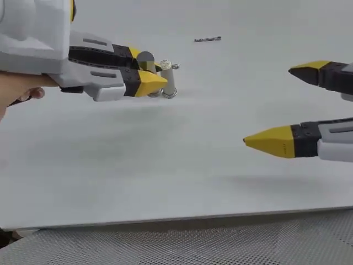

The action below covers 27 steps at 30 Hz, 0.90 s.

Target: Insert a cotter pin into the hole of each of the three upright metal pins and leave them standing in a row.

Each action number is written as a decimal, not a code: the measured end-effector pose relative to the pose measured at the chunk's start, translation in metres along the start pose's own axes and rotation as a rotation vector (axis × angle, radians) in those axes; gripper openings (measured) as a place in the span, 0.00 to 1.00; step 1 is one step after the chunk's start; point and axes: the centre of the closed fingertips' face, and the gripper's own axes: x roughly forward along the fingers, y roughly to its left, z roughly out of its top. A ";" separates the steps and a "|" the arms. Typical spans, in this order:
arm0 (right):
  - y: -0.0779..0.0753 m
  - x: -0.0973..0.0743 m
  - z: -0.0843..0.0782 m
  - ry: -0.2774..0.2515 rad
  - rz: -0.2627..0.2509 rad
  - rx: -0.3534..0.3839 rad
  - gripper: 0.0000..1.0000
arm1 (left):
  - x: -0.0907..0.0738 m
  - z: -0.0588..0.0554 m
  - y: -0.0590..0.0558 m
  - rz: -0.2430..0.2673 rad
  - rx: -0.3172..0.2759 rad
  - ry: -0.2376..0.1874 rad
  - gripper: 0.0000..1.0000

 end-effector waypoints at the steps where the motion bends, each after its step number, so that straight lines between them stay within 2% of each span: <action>1: 0.001 0.000 0.000 0.000 0.000 -0.001 0.91 | 0.002 -0.001 -0.001 -0.004 -0.004 -0.001 0.10; 4: 0.004 0.000 -0.002 0.001 0.007 0.004 0.91 | 0.009 -0.003 -0.010 -0.015 0.006 0.003 0.10; 11: 0.007 0.000 -0.008 0.012 0.015 0.011 0.91 | 0.025 -0.009 -0.024 -0.022 -0.001 0.020 0.10; 20: 0.010 0.003 -0.010 0.016 0.025 0.017 0.91 | 0.038 -0.011 -0.030 -0.012 0.002 0.029 0.10; 27: 0.012 0.005 -0.012 0.025 0.031 0.020 0.91 | 0.047 -0.010 -0.041 -0.029 -0.012 0.040 0.10</action>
